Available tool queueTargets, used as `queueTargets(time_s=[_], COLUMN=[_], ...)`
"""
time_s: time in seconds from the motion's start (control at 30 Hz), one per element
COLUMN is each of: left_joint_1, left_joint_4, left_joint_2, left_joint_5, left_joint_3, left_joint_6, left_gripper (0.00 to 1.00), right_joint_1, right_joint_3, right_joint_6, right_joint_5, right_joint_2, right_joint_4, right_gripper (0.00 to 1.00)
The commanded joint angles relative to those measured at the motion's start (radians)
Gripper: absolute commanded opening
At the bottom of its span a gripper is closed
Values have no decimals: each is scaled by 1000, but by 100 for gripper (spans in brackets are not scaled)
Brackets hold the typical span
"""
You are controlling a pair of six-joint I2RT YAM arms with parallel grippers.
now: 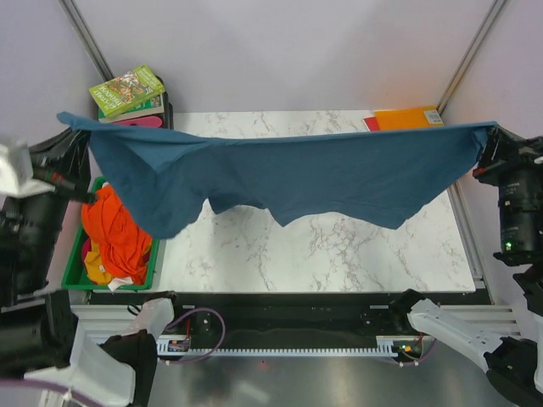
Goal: Fold and stack the t-shirts
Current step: Flatten out the tshirt
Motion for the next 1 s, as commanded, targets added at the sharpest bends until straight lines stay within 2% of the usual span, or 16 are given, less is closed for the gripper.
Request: queueTargets(time_s=[0.0, 0.2, 0.33, 0.53, 0.6, 0.63, 0.67, 0.73, 0.83, 0.9, 0.93, 0.97], left_joint_1=[-2, -8, -8, -8, -8, -8, -8, -8, -7, -8, -8, -8], left_joint_4=[37, 47, 46, 64, 92, 148, 173, 251, 319, 377, 395, 429], left_joint_2=[-65, -114, -108, -18, 24, 35, 48, 93, 172, 225, 277, 309], left_joint_5=[-130, -204, -192, -85, -43, -40, -38, -31, -34, -52, -54, -57], left_joint_3=[39, 90, 55, -132, -244, -290, -375, -451, -565, -608, -619, -623], left_joint_6=[-25, -8, -9, -11, -8, -6, -2, 11, 35, 49, 55, 61], left_gripper=[2, 2, 2, 2, 2, 2, 2, 2, 2, 2, 2, 2], right_joint_1=[-2, 0, 1, 75, 115, 120, 120, 117, 51, -85, -157, -172], right_joint_3=[34, 64, 31, -123, -237, -321, -362, -431, -564, -588, -607, -615], right_joint_6=[-53, -54, -45, -40, -44, -45, -44, -36, -24, 38, 61, 73], right_joint_5=[49, 69, 90, 175, 218, 224, 221, 219, 146, -1, -36, -43], right_joint_2=[-54, -89, -89, -71, -60, -50, -39, -1, 73, 130, 189, 225], right_joint_4=[-37, -63, -58, 44, 93, 138, 159, 222, 303, 324, 357, 382], right_gripper=[0, 0, 0, 0, 0, 0, 0, 0, 0, 0, 0, 0])
